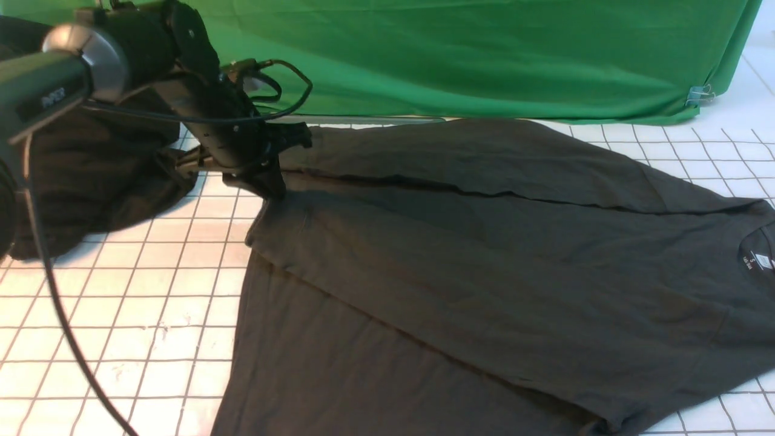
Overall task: Fold a long-sleeved shirt over a white checkered tablecloth.
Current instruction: 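Fold the left side of the black T-shirt inward over its body, then grab the top left corner of the dark shirt with the left gripper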
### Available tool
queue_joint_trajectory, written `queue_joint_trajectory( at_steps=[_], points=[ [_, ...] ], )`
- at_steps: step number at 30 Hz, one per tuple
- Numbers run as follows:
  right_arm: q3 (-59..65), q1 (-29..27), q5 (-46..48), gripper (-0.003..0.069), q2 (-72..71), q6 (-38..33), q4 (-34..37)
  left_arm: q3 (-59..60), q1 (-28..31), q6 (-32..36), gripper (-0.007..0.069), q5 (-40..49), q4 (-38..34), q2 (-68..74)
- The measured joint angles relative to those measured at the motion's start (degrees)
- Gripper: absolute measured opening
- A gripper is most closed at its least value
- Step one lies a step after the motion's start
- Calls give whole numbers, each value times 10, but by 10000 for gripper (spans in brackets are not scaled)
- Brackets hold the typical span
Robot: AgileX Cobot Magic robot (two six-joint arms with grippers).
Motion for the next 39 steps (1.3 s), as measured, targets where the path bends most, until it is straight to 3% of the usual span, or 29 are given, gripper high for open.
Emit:
queue_joint_trajectory(
  at_steps=[1, 2, 7, 9, 23, 27, 31, 39],
  points=[
    [0, 0, 0, 106, 0, 1, 0, -4, 1, 0, 142, 0, 0, 0],
    [0, 0, 0, 108, 0, 0, 0, -39, 10, 0, 200, 0, 0, 17],
    [0, 0, 0, 113, 0, 1, 0, -147, 34, -11, 331, 14, -41, 77],
    [0, 0, 0, 113, 0, 1, 0, -168, 36, -15, 353, 19, -56, 99],
    [0, 0, -4, 124, 0, 3, 0, -199, 36, -15, 372, -21, -124, 176],
    [0, 0, -4, 129, 0, 3, 0, -199, 36, -20, 348, -47, -137, 179],
    [0, 0, -4, 134, 0, 3, 0, -199, 36, -24, 278, -66, -139, 182],
    [0, 0, -4, 139, 0, 4, 0, -199, 36, -28, 27, -70, -140, 181]
  ],
)
